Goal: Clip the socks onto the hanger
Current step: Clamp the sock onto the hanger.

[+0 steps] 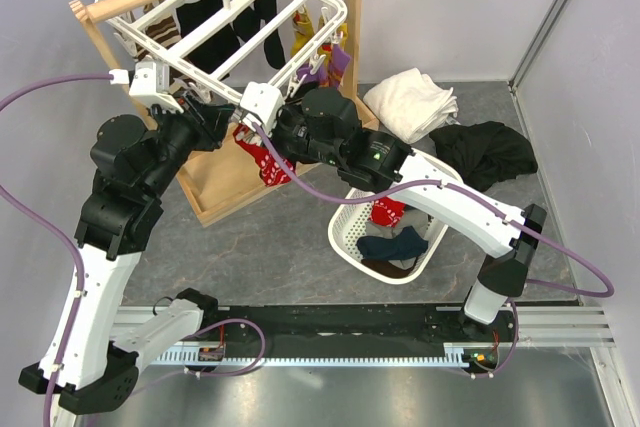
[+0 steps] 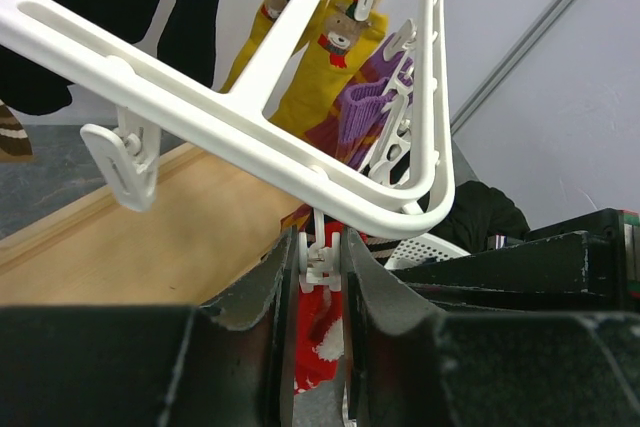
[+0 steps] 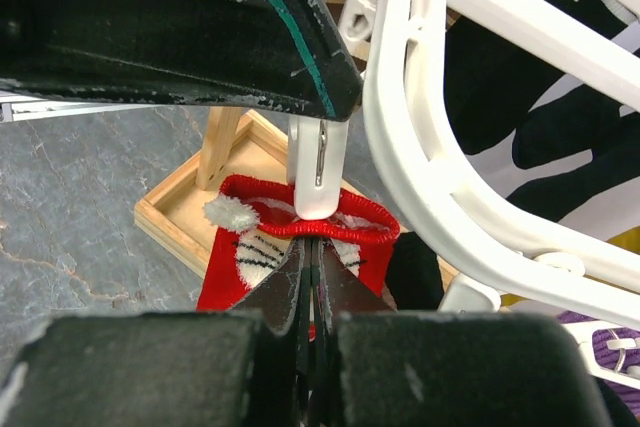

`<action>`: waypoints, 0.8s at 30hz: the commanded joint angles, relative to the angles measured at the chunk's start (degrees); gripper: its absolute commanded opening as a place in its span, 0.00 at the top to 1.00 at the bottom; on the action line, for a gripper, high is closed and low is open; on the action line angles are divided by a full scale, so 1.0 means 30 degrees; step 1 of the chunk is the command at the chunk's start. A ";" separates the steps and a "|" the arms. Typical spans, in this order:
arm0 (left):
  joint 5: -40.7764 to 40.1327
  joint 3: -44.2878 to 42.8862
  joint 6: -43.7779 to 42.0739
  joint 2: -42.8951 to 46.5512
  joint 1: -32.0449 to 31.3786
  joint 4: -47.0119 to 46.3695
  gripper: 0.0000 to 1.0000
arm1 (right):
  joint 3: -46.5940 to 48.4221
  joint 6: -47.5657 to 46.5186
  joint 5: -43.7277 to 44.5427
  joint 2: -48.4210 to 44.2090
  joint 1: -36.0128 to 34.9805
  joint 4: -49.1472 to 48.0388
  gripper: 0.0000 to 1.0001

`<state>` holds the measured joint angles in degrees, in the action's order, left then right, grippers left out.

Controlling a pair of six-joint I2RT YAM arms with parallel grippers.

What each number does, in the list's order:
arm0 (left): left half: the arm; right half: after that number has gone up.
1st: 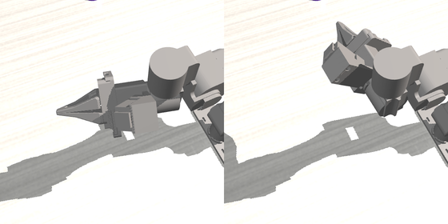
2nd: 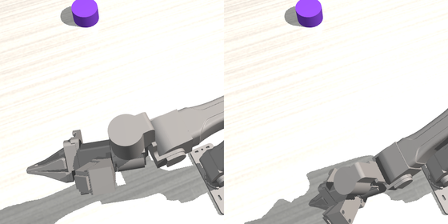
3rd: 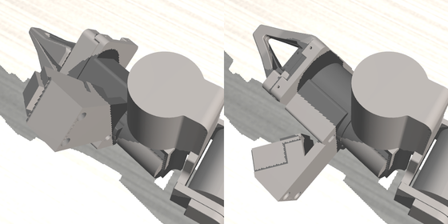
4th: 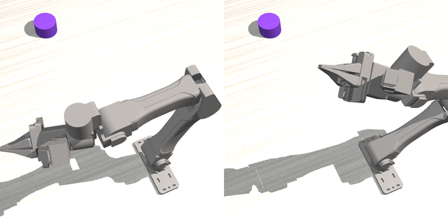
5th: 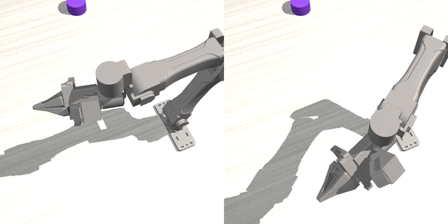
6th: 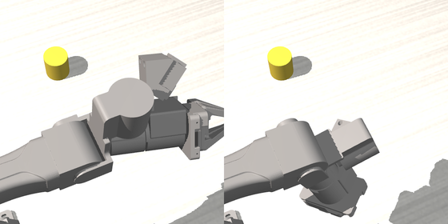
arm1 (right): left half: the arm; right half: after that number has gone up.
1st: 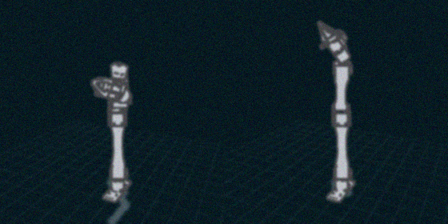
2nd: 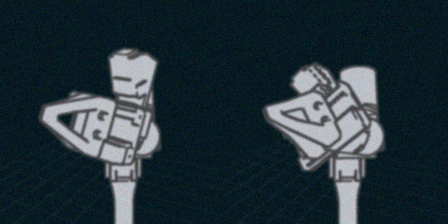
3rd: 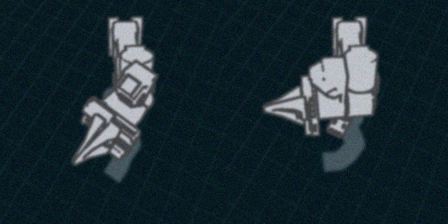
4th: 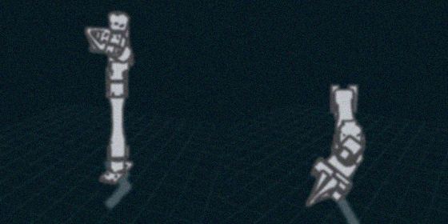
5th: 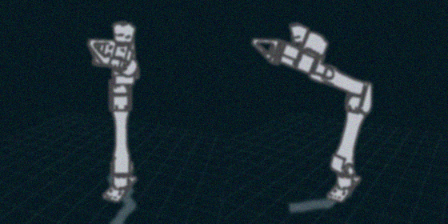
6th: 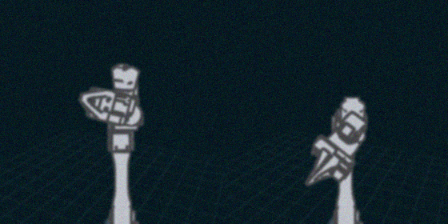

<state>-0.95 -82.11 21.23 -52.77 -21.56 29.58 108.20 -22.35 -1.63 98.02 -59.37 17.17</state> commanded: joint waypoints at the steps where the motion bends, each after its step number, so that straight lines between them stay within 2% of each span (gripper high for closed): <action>1: 0.0405 0.0152 -0.0369 0.0276 0.0039 0.0305 0.98 | 0.0905 -0.0080 -0.0277 -0.0094 -0.0013 -0.0742 1.00; 9: 0.0405 0.0181 -0.0515 0.0247 0.0039 0.0451 0.98 | 0.1081 0.0096 -0.0687 -0.0241 -0.0013 -0.0976 1.00; 15: -0.0737 0.0064 -0.0867 0.0365 0.0039 0.0626 0.98 | 0.0847 0.0154 -0.0688 -0.0592 -0.0013 -0.0948 1.00; 24: -0.0066 0.0123 -0.0779 0.0336 0.0010 0.0744 0.98 | 0.0992 0.0448 -0.0981 -0.0651 -0.0013 -0.1415 1.00</action>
<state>-2.87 -82.11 20.49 -52.34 -21.50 29.93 108.49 -21.87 -3.22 98.00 -59.40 16.51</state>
